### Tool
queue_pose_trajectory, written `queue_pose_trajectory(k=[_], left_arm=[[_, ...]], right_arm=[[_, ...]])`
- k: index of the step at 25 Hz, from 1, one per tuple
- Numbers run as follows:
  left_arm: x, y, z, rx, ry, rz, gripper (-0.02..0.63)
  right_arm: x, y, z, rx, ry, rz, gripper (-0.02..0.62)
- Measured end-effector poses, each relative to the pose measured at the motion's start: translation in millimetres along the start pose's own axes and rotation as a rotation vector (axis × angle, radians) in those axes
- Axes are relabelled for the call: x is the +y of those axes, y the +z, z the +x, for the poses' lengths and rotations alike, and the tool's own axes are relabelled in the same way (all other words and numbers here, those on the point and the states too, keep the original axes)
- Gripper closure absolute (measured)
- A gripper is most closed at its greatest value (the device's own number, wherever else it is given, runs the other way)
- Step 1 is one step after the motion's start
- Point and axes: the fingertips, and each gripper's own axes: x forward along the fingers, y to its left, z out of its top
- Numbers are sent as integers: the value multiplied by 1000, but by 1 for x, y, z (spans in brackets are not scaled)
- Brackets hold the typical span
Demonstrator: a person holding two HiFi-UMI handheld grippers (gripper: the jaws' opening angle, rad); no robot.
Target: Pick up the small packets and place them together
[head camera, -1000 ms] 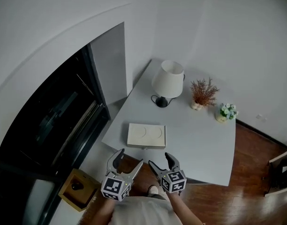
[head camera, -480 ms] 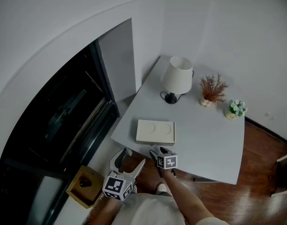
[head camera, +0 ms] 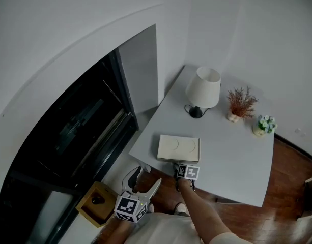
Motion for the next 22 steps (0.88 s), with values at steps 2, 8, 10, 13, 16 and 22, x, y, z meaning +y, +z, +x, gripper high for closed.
queue_pose_trajectory(k=[2,8,10,13,16,22], left_arm=[[4,-1,-1,3,9,-3,265],[10,-7,0,13,16,-15,265],[8,-9,3,17,7,-17,265],[5,-11,9,21,-8,-20,265],[0,-13,15,26,-27,-23,265],[-5,-16,24,28,-52,-25,265]], right_arm=[[-2,5,2,2,-5,28,459],[-4,7,1,46,-31,-78,518],[-1,2,-3,47,-23,-104,520],[3,-13,-11,49,10,-119,520],[8,-35,-24,67,33,-121,520],[15,-78,-45,133,49,-132,520]])
